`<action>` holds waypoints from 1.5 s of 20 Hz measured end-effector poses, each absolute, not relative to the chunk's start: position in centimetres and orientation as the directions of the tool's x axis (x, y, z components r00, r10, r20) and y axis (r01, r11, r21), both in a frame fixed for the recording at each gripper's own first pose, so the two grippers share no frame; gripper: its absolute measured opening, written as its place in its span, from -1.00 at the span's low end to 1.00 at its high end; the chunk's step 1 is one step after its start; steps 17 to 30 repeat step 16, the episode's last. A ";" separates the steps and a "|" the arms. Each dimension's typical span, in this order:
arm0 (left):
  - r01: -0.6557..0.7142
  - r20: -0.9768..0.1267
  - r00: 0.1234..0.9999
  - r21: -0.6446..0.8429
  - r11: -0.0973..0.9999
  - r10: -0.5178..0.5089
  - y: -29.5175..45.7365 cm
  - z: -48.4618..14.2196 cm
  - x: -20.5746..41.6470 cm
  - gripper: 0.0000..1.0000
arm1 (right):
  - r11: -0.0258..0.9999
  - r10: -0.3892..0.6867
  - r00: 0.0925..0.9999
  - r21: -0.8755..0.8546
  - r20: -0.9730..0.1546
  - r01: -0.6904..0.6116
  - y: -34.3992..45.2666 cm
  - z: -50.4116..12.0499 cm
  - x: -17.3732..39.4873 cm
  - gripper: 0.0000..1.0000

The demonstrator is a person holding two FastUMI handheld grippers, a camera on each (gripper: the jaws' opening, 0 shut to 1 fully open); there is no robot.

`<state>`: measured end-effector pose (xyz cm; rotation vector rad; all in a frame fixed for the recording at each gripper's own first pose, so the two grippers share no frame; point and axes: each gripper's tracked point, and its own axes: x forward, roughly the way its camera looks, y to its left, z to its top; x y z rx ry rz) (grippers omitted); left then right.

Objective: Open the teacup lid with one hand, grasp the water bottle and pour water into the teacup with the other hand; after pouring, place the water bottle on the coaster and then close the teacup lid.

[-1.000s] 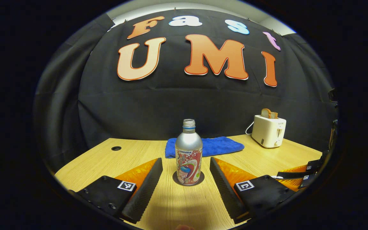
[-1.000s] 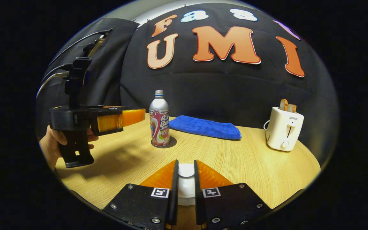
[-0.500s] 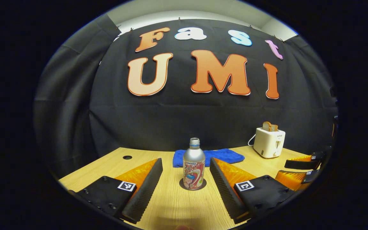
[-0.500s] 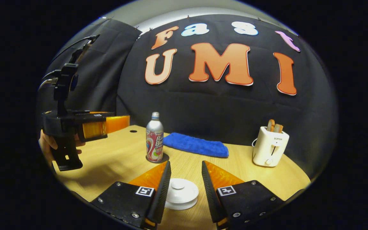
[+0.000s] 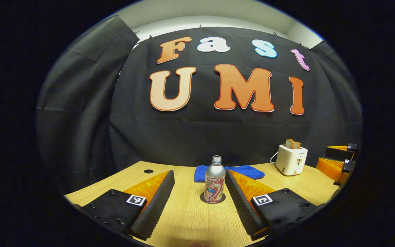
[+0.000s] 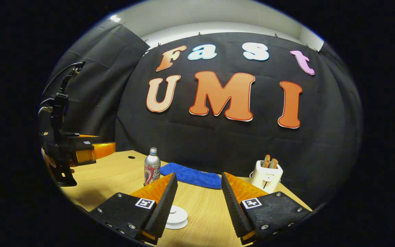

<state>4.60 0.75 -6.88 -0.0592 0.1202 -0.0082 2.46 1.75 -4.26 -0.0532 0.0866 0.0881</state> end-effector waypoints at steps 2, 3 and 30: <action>-0.001 -0.107 0.994 -0.060 0.998 -0.005 1.0 -6.3 4.1 0.94 | 0.996 0.076 0.994 -0.041 -0.083 -0.079 1.3 -3.7 2.2 0.55; -0.004 -0.102 0.995 -0.062 0.998 -0.002 1.2 -6.0 3.8 0.87 | 0.997 0.070 0.995 -0.038 -0.076 -0.074 1.3 -3.3 2.1 0.57; -0.009 -0.039 0.999 -0.047 0.999 0.007 1.1 -3.2 0.7 1.00 | 0.999 0.036 0.999 -0.003 -0.018 -0.036 0.0 0.0 0.7 0.76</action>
